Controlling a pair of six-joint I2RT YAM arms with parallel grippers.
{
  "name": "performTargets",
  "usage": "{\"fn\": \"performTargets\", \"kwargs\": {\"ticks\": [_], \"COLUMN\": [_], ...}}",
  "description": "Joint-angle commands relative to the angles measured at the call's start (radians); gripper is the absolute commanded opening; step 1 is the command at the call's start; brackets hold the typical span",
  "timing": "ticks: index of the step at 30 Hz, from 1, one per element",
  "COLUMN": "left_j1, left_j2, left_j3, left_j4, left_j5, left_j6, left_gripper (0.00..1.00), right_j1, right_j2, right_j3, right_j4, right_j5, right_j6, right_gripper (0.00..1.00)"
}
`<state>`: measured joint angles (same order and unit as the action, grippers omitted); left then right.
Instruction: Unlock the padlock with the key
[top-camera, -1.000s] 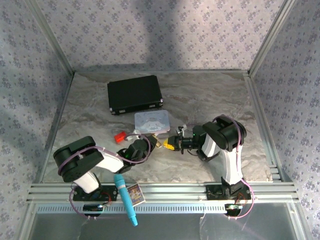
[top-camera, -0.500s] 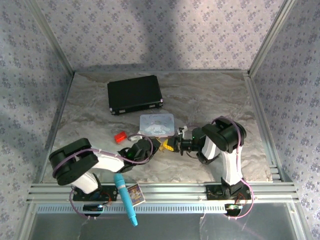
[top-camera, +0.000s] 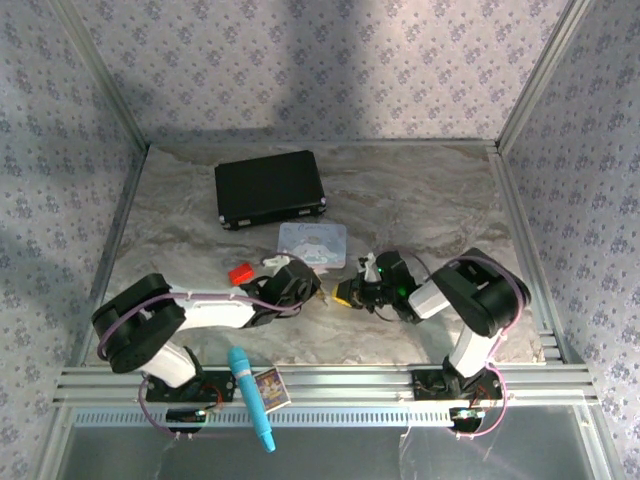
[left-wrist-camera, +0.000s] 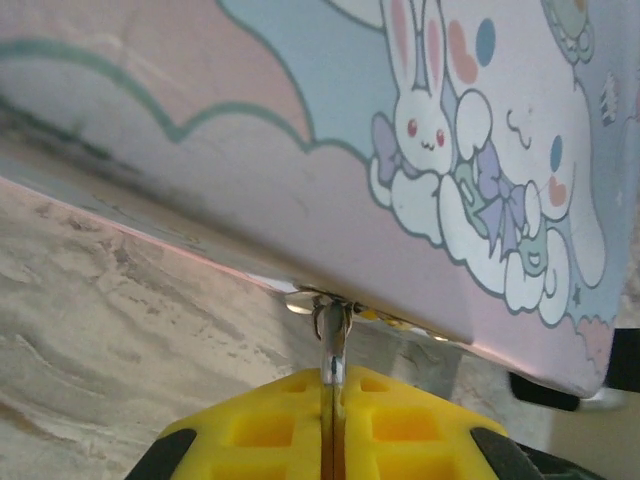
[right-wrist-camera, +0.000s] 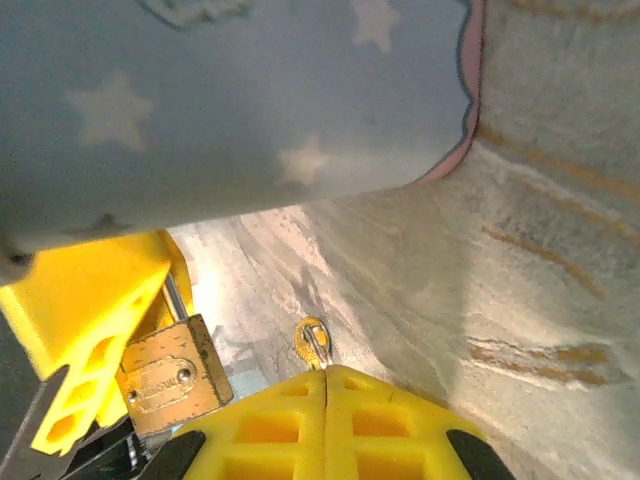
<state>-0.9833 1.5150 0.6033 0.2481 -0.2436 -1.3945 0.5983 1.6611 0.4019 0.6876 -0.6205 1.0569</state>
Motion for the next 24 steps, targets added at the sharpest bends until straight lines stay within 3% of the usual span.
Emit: {"fn": "performTargets", "kwargs": {"ticks": [1, 8, 14, 17, 22, 24], "left_j1": [0.004, 0.015, 0.029, 0.029, 0.029, 0.029], "left_j2": [0.018, 0.008, -0.036, -0.061, -0.154, -0.202], "left_j3": [0.018, 0.016, -0.008, -0.035, -0.075, -0.090], "left_j4": [-0.092, -0.151, -0.198, -0.197, -0.217, -0.239], "left_j5": [-0.003, -0.006, -0.034, -0.041, -0.067, -0.079], "left_j6": [0.072, 0.113, 0.119, 0.114, 0.109, 0.111], "left_gripper": [0.11, 0.20, 0.31, 0.35, 0.59, 0.60], "right_j1": [0.001, 0.016, 0.112, 0.167, 0.244, 0.264], "right_j2": [-0.057, -0.063, -0.141, -0.140, -0.087, -0.060], "right_j3": [0.070, 0.156, 0.193, 0.238, 0.328, 0.382], "right_j4": [-0.354, -0.477, -0.606, -0.689, -0.784, -0.851], "right_j5": [0.111, 0.193, 0.327, 0.399, 0.527, 0.585], "right_j6": [-0.172, -0.282, -0.386, -0.413, -0.420, -0.421], "right_gripper": [0.03, 0.16, 0.45, 0.46, 0.43, 0.42]}}
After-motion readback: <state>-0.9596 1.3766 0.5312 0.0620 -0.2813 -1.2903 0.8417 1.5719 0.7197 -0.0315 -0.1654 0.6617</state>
